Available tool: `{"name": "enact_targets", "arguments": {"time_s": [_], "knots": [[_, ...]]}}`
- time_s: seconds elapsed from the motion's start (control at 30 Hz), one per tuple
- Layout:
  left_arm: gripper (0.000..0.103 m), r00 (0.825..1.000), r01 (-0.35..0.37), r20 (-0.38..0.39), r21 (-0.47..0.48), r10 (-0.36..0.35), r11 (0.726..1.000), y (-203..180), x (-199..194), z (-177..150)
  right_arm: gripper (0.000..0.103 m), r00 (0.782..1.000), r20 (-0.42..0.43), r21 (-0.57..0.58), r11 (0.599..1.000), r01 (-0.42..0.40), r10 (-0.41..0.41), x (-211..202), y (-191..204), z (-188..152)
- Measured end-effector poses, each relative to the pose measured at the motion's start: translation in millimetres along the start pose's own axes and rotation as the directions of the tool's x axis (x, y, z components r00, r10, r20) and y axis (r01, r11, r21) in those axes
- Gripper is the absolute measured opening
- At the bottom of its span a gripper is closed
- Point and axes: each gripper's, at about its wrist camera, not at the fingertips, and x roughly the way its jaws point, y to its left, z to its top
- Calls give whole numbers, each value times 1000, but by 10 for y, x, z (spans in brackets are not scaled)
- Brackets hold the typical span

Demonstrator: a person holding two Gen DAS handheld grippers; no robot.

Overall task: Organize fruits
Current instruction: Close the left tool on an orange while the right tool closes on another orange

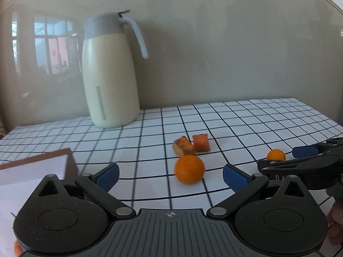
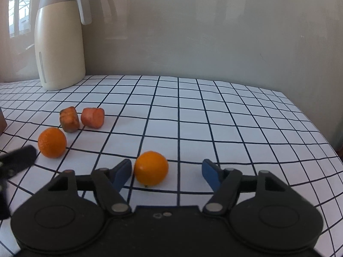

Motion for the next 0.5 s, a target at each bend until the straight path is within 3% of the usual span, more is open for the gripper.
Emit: {"name": "enact_targets", "arguments": {"time_s": [0.07,0.2,0.27,0.5], "knots": [[87,1000,3,-18,-1,-3,1000,-51,75,6,61,1000,-2,2,1000,-6,6,-26,-26,-4],[81,999,9,-53,-18,-9,1000,-93,200,1,57,1000,-6,-3,1000,-13,13,-67,-48,-21],[71,998,11,-68,-23,-12,1000,-105,251,9,51,1000,-8,10,1000,-29,29,-69,-88,-29],[68,996,17,-84,-29,-19,999,-134,348,22,34,998,-6,35,997,-69,69,-104,-117,-26]]}}
